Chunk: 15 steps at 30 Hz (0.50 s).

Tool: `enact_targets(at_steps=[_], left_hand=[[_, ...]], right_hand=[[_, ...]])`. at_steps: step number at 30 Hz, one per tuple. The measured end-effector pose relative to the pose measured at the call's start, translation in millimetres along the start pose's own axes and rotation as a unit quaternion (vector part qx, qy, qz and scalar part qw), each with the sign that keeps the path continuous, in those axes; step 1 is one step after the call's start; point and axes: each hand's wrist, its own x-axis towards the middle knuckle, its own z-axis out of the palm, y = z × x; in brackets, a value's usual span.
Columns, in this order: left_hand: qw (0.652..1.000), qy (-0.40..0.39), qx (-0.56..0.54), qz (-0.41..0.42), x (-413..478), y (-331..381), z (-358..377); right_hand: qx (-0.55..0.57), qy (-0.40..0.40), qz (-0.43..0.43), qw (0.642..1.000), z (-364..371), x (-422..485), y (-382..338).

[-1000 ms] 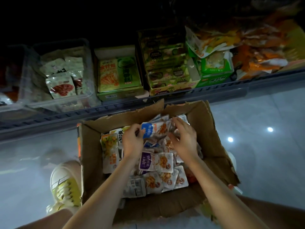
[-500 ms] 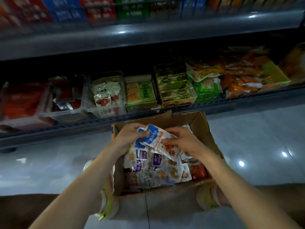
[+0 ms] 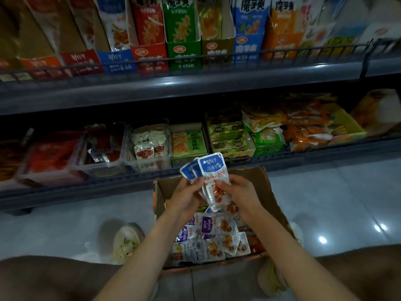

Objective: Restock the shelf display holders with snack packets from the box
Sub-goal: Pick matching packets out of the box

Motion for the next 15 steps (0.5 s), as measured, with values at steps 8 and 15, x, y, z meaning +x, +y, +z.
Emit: enact_targets(at_steps=[8,15], left_hand=[[0.989,0.033,0.1,0.108,-9.5,20.4,7.0],[0.967,-0.017,0.171,0.187,-29.6,64.1,27.2]], right_hand=[[-0.031,0.017,-0.034,0.999,3.1,-7.9,-30.0],[0.011,0.021,-0.069,0.997,21.0,-21.5,-63.2]])
